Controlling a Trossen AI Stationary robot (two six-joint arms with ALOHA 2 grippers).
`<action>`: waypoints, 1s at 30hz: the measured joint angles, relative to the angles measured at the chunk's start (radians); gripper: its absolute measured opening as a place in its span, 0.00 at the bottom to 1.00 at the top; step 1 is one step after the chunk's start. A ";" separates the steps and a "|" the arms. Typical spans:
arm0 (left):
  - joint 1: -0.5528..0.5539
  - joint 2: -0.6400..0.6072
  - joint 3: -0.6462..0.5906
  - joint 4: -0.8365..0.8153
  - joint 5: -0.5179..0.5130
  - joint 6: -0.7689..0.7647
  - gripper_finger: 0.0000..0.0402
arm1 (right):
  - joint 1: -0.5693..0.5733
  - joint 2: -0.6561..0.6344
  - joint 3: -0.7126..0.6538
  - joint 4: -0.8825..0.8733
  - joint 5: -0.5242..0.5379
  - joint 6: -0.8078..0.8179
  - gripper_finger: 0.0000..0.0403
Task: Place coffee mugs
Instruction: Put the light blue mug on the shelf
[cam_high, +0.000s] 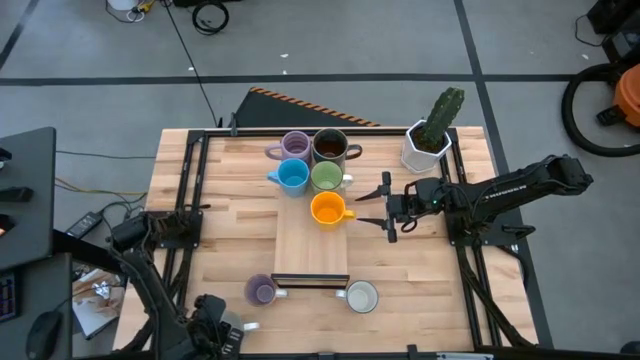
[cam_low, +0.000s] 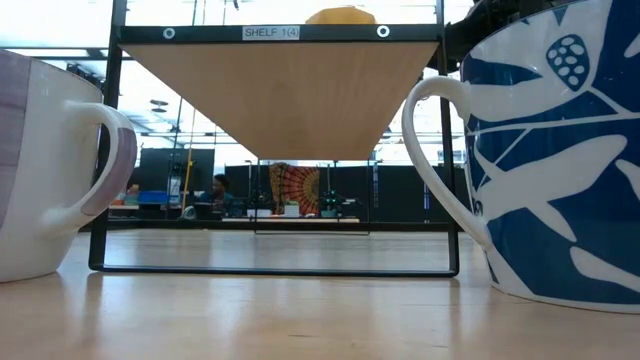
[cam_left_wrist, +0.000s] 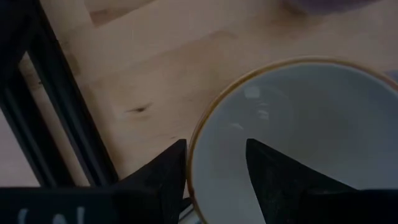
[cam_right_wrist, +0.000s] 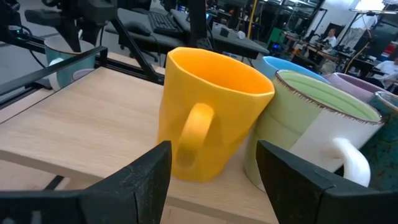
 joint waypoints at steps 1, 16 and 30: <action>0.000 0.000 -0.006 0.007 0.000 0.000 0.43 | 0.000 0.000 0.000 0.000 0.000 0.000 0.60; 0.032 -0.001 -0.024 0.035 0.049 0.049 0.17 | 0.001 0.000 0.000 -0.001 -0.014 0.008 0.60; 0.071 -0.097 -0.027 -0.153 0.024 0.264 0.08 | 0.003 0.000 0.000 -0.005 -0.016 0.023 0.60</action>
